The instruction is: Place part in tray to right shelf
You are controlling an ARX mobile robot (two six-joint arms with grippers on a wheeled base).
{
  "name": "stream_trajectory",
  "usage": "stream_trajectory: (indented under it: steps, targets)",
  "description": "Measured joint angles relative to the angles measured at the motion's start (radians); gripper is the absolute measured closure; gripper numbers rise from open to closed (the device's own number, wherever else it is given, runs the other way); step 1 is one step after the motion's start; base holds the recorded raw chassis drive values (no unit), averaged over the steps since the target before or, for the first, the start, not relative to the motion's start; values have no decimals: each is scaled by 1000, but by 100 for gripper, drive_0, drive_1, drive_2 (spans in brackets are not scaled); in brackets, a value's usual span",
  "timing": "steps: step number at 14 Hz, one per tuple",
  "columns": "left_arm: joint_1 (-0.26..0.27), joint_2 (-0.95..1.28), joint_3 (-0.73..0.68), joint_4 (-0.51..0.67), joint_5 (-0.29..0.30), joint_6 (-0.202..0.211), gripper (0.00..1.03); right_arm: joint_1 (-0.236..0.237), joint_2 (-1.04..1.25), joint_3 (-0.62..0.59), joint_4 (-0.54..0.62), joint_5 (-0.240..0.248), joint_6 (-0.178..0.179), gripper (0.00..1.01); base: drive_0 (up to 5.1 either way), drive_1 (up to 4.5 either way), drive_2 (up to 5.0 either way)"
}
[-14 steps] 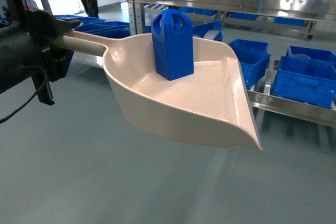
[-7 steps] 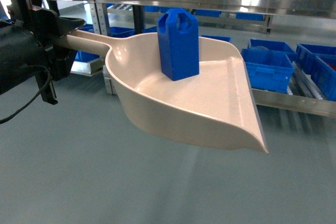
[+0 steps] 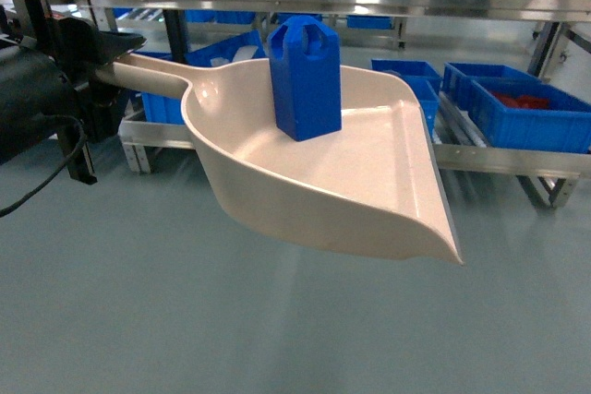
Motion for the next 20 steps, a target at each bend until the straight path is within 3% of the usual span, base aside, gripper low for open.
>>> stream_trajectory:
  steps: [8,18,20]
  targets:
    - [-2,0,0,0,4,0,90,0,-2,0,0,0,0,3,-241,-241,-241]
    - [0,0,0,0,0,0,90,0,-1,0,0,0,0,3,0,0,0]
    - [8,0,0,-2,-5,0,90,0,-1,0,2,-3,0,3,448,-247,-247]
